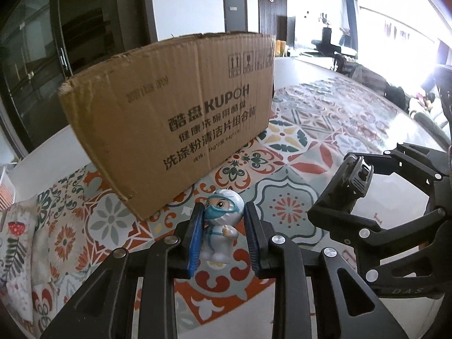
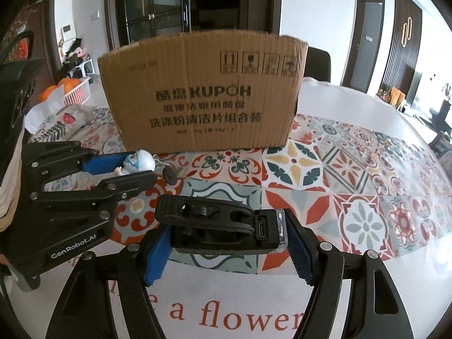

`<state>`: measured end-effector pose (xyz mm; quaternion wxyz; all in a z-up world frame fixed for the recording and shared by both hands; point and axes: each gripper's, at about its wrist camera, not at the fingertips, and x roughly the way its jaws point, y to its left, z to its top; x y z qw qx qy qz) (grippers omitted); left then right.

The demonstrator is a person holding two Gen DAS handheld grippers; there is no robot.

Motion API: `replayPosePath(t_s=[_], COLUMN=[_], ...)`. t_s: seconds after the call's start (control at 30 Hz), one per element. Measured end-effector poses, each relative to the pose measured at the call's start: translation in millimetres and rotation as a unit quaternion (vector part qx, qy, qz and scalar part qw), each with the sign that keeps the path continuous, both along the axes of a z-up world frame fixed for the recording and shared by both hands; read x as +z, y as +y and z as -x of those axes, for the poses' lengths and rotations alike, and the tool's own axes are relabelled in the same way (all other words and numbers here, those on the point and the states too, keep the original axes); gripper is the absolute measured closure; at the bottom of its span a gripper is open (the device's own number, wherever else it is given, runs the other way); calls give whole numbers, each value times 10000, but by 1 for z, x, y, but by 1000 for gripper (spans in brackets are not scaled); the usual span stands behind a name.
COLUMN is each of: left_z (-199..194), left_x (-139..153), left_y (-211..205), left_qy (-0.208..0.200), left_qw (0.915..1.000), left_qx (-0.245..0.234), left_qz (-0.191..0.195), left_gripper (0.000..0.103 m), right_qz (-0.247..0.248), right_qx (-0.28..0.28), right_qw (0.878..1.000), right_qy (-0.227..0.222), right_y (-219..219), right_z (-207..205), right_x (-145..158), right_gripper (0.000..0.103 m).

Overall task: Organize rigid objects
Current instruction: 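Lift and carry the figurine and black clip over the box with both tools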

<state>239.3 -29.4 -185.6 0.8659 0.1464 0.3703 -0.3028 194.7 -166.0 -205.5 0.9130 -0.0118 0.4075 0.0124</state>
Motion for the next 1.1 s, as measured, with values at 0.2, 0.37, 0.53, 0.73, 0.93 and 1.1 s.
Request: replayPosePath(t_s=[0.2, 0.37, 0.53, 0.73, 0.93, 1.1], left_z=[11, 19, 23, 27, 29, 25], left_x=[20, 37, 58, 82, 104, 119], left_y=[6, 8, 12, 13, 15, 17], left_qy=[-4, -34, -118, -210, -351, -427], left_qw=[9996, 9985, 9966, 9940, 9912, 9881], left_qx=[238, 472, 723, 951, 1097, 1267], left_qz=[164, 279, 387, 498, 644, 754], left_gripper=[75, 75, 75, 75, 75, 75], right_qz=[1, -68, -89, -139, -209, -290], right_qx=[28, 8, -14, -33, -41, -31], right_qw=[9999, 9995, 9990, 9980, 9970, 9960], right_qy=[-159, -294, -449, -620, -745, -843], right_y=[2, 0, -3, -6, -10, -13], right_z=[13, 17, 18, 20, 19, 13], right_x=[20, 38, 57, 81, 100, 115], right_gripper=[30, 30, 30, 30, 30, 30])
